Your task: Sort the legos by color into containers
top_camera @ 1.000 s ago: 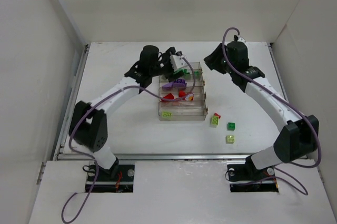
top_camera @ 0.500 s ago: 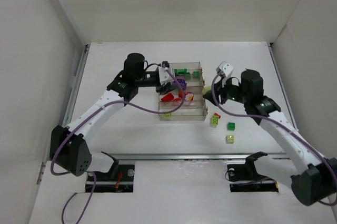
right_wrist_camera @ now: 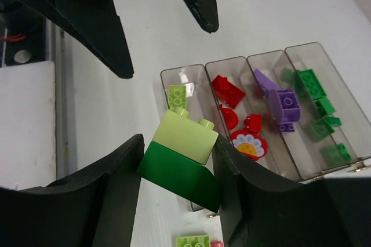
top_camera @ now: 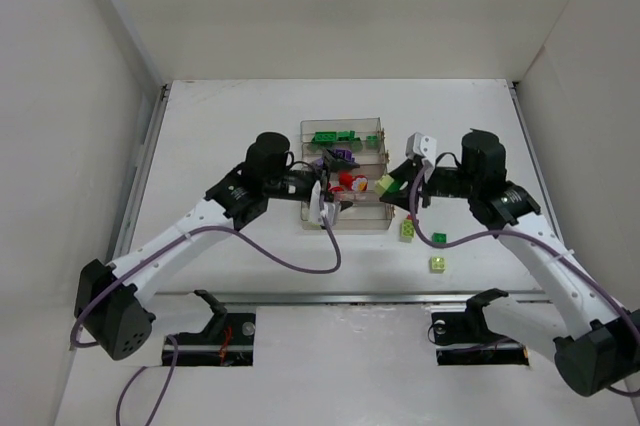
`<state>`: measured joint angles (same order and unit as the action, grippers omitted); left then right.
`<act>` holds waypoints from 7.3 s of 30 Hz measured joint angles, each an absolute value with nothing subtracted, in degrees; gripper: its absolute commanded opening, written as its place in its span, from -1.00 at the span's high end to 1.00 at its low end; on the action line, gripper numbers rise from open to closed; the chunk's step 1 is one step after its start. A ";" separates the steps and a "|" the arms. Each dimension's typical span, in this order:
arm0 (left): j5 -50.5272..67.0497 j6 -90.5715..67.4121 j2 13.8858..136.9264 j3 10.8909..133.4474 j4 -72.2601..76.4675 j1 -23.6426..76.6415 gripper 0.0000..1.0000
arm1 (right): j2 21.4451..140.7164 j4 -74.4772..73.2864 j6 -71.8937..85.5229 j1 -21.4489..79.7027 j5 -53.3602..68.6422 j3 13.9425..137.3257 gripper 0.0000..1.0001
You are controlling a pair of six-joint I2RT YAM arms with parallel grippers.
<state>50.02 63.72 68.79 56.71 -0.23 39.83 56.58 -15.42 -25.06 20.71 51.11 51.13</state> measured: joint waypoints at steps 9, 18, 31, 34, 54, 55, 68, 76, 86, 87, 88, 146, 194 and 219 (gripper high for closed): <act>46.59 95.26 70.91 55.83 -1.54 42.63 -0.31 | 64.99 -23.42 -27.38 21.10 57.30 58.46 0.88; 45.60 103.53 72.01 55.83 -1.21 43.92 -0.21 | 69.56 -24.40 -25.76 22.52 60.36 59.61 0.88; 46.11 101.51 72.27 55.83 -1.10 43.86 0.37 | 71.70 -19.59 -22.39 22.96 62.96 60.75 0.90; 46.15 101.45 72.31 55.83 -1.13 43.81 0.19 | 72.07 -19.59 -22.00 22.98 63.13 60.97 0.90; 46.33 99.96 71.09 54.72 -0.03 44.56 1.00 | 73.23 -18.96 -21.04 24.12 61.91 62.22 -0.53; 46.09 99.50 71.05 54.68 0.05 44.56 1.00 | 73.23 -19.07 -20.71 24.21 61.01 62.22 -0.75; 34.02 83.31 69.87 53.01 3.64 44.56 1.00 | 69.73 -14.90 -8.43 24.36 45.17 62.04 -1.00; 29.95 76.14 68.86 52.86 5.65 44.56 1.00 | 71.40 -12.84 -2.90 24.36 46.96 62.11 -1.00; 31.03 74.59 66.46 51.96 7.07 44.45 1.00 | 79.00 -13.04 1.13 24.36 50.33 65.41 -0.82; 31.07 74.56 66.46 51.96 7.16 44.40 1.00 | 79.05 -13.08 1.19 24.36 50.54 65.49 -0.82; 31.09 74.54 66.46 51.96 7.35 44.40 1.00 | 79.07 -13.08 1.32 24.36 50.74 65.56 -0.82; 18.37 62.89 66.26 49.12 5.56 38.83 1.00 | 77.84 -16.93 -2.04 22.09 41.67 65.30 1.00; 31.11 45.56 69.97 43.81 5.08 31.73 0.91 | 108.90 -12.38 13.30 25.26 -7.05 91.94 -0.74; 41.34 50.94 85.89 49.21 3.16 38.13 -0.11 | 52.66 -17.15 21.96 25.21 -17.21 45.21 -1.00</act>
